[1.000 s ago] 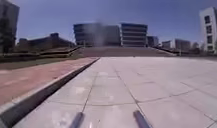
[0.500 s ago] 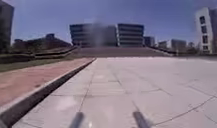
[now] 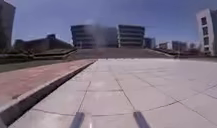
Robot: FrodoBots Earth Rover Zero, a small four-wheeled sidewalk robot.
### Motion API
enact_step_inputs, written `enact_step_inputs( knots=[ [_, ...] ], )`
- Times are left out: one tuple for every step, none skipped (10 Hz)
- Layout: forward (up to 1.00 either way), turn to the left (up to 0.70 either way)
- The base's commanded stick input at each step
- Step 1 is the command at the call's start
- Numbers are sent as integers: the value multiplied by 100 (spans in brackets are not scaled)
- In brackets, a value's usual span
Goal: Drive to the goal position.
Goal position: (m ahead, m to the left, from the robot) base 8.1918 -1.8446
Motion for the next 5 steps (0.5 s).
enact_step_inputs(
  knots=[
    [100,0],
    [100,0],
    [100,0],
    [100,0],
    [100,0]
  ],
)
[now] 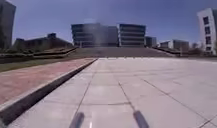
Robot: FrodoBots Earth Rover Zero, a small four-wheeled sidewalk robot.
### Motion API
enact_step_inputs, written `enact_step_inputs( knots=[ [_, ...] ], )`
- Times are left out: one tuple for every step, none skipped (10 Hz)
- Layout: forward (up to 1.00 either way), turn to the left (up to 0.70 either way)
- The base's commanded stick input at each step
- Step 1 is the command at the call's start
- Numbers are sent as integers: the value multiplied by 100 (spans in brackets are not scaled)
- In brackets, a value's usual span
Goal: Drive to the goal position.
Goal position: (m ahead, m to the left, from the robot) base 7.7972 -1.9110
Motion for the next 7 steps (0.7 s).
enact_step_inputs(
  knots=[
    [100,0],
    [100,0],
    [100,0],
    [100,0],
    [100,0],
    [100,0],
    [100,0]
  ],
)
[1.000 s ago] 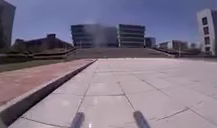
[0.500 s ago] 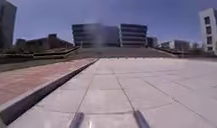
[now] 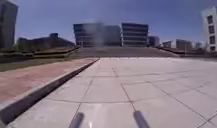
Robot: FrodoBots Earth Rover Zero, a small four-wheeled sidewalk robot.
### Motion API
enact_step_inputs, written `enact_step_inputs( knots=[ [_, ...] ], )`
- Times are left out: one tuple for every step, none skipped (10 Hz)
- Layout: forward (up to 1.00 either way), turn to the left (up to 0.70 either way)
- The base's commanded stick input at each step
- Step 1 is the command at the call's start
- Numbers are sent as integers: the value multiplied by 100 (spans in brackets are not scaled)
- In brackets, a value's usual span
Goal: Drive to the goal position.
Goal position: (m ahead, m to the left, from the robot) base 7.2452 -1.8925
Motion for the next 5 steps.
enact_step_inputs(
  knots=[
    [100,0],
    [100,0],
    [100,0],
    [100,0],
    [100,0]
  ],
)
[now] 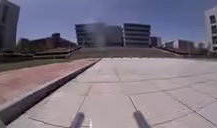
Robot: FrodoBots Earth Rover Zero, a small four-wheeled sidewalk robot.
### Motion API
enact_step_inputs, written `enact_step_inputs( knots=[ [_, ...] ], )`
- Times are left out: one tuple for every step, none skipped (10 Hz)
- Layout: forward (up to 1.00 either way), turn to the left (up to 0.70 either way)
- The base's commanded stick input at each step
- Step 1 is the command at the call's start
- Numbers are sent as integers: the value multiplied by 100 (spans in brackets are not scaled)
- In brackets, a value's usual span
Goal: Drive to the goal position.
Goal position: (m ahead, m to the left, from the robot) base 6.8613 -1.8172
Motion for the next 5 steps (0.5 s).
enact_step_inputs(
  knots=[
    [100,0],
    [100,0],
    [100,0],
    [100,0],
    [100,0]
  ],
)
